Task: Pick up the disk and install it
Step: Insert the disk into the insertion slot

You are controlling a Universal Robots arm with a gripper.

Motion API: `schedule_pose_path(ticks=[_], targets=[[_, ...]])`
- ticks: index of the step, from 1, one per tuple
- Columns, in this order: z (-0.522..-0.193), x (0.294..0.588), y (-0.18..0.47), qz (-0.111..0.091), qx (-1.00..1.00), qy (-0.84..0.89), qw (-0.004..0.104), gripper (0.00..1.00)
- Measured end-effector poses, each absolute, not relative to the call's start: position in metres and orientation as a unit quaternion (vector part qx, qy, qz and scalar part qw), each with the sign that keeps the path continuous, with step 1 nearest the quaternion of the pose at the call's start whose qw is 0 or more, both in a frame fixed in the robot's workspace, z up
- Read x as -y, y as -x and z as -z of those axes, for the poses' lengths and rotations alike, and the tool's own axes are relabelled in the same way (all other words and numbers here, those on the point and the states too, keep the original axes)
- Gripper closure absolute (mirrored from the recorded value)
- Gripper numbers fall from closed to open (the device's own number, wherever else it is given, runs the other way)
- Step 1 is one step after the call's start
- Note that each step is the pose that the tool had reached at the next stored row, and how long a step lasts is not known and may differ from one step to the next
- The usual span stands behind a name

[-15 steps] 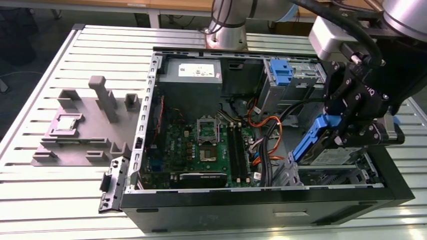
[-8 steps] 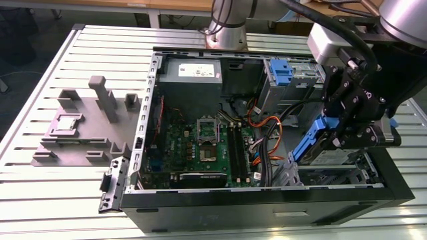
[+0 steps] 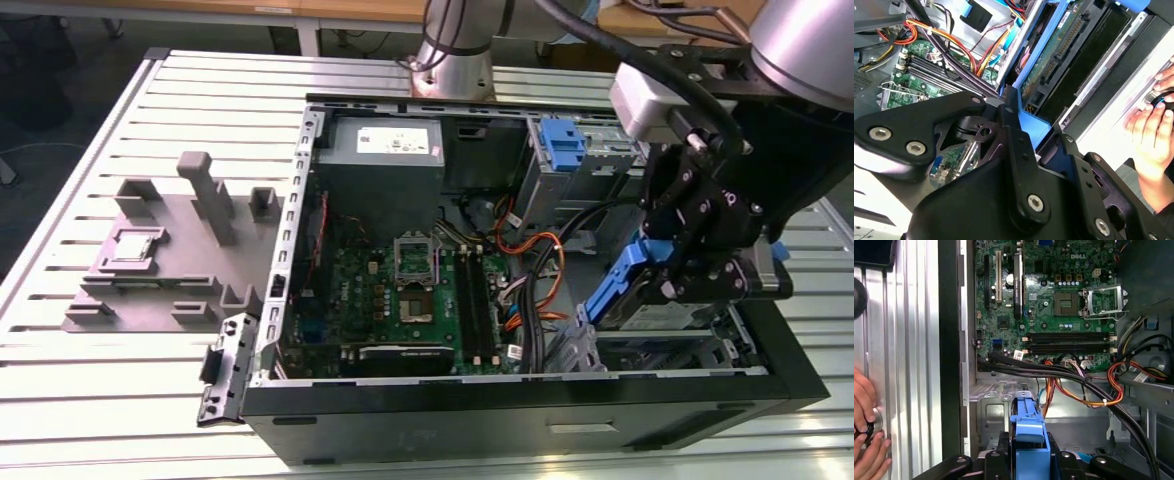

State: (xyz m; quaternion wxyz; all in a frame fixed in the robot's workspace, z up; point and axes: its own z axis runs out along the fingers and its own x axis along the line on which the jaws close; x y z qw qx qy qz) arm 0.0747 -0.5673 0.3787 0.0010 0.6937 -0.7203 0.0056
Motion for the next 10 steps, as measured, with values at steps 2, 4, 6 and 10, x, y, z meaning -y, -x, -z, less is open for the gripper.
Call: schedule_pose_path(ticks=[2,4,6,10], targets=[[-0.3769,0.5673,-0.0747,-0.006,0.720,-0.694,0.001,0.63],[-0.3752,0.5674,-0.0747,-0.006,0.720,-0.694,0.001,0.63],[-0.3734,0.5674,-0.0747,-0.006,0.720,-0.694,0.001,0.63],[-0.3703,0.5674,-0.0747,-0.006,0.720,-0.694,0.001,0.63]])
